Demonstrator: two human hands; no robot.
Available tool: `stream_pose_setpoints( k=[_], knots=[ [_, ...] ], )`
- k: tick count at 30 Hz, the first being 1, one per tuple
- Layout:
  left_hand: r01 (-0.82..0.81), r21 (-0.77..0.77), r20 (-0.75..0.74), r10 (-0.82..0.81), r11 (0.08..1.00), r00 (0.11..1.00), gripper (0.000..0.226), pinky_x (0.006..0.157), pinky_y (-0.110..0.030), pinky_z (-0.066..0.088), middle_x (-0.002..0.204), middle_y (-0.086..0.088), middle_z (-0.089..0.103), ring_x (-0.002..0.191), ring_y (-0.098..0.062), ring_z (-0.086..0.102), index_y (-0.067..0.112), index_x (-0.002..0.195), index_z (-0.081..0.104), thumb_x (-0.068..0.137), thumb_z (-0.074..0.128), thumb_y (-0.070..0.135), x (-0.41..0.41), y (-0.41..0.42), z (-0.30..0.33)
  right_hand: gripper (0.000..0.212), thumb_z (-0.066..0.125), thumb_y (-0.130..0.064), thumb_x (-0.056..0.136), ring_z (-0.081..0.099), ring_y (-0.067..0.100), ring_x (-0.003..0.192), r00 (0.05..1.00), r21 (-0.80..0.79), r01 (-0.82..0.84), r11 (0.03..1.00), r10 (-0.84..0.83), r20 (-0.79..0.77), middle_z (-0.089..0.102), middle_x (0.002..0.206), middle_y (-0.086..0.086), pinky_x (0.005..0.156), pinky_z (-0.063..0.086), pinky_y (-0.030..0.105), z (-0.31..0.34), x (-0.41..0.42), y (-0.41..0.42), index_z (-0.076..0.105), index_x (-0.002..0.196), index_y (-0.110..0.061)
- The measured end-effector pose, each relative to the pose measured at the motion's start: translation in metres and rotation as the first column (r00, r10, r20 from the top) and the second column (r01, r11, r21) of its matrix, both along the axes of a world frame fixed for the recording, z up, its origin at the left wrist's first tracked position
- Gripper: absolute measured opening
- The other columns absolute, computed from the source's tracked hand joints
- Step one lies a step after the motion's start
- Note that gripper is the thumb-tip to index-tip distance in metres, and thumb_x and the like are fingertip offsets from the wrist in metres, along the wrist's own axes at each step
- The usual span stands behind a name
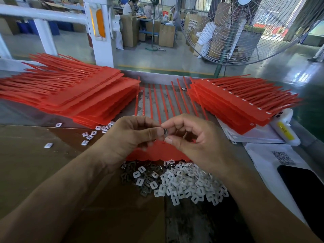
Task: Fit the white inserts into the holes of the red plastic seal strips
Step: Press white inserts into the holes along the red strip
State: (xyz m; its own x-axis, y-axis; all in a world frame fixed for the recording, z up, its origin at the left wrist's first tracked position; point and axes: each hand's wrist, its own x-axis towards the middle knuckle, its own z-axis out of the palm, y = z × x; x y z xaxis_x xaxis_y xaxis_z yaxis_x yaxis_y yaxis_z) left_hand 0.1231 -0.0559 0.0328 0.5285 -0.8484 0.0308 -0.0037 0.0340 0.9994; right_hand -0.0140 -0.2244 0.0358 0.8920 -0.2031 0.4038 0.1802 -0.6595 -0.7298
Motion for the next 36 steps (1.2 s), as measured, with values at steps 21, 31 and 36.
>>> stream_pose_setpoints(
  k=[21, 31, 36],
  knots=[
    [-0.014, 0.012, 0.092, 0.012, 1.0, 0.996, 0.032, 0.057, -0.024, 0.047, 0.095, -0.035, 0.065, 0.069, -0.022, 0.053, 0.012, 0.092, 0.078, 0.068, 0.083, 0.032, -0.0016, 0.0003, 0.0033, 0.014, 0.077, -0.018, 0.091, 0.064, 0.001, 0.071, 0.998, 0.152, 0.049, 0.987, -0.043, -0.04, 0.071, 0.081, -0.013, 0.063, 0.049, 0.013, 0.0009, -0.0013, 0.0049, 0.076, 0.099, -0.03],
    [-0.036, -0.043, 0.156, 0.042, 0.998, 0.987, 0.02, 0.057, -0.023, 0.046, 0.089, -0.019, 0.074, 0.069, -0.02, 0.055, 0.014, 0.091, 0.078, 0.078, 0.08, 0.029, -0.0011, 0.0, 0.0031, 0.01, 0.075, -0.023, 0.093, 0.064, 0.003, 0.062, 0.996, 0.22, 0.082, 0.972, -0.069, -0.065, 0.071, 0.072, -0.003, 0.061, 0.051, 0.018, 0.002, -0.0008, 0.0049, 0.077, 0.095, -0.033],
    [-0.066, -0.043, 0.141, 0.071, 0.997, 0.987, 0.021, 0.057, -0.024, 0.046, 0.077, -0.008, 0.072, 0.066, -0.019, 0.054, 0.011, 0.091, 0.077, 0.079, 0.078, 0.028, -0.0024, -0.0008, 0.0025, 0.01, 0.078, -0.024, 0.091, 0.064, -0.001, 0.067, 0.997, 0.223, 0.063, 0.973, -0.053, -0.053, 0.072, 0.078, -0.012, 0.062, 0.05, 0.013, 0.0019, -0.0015, 0.0075, 0.076, 0.099, -0.03]
  ],
)
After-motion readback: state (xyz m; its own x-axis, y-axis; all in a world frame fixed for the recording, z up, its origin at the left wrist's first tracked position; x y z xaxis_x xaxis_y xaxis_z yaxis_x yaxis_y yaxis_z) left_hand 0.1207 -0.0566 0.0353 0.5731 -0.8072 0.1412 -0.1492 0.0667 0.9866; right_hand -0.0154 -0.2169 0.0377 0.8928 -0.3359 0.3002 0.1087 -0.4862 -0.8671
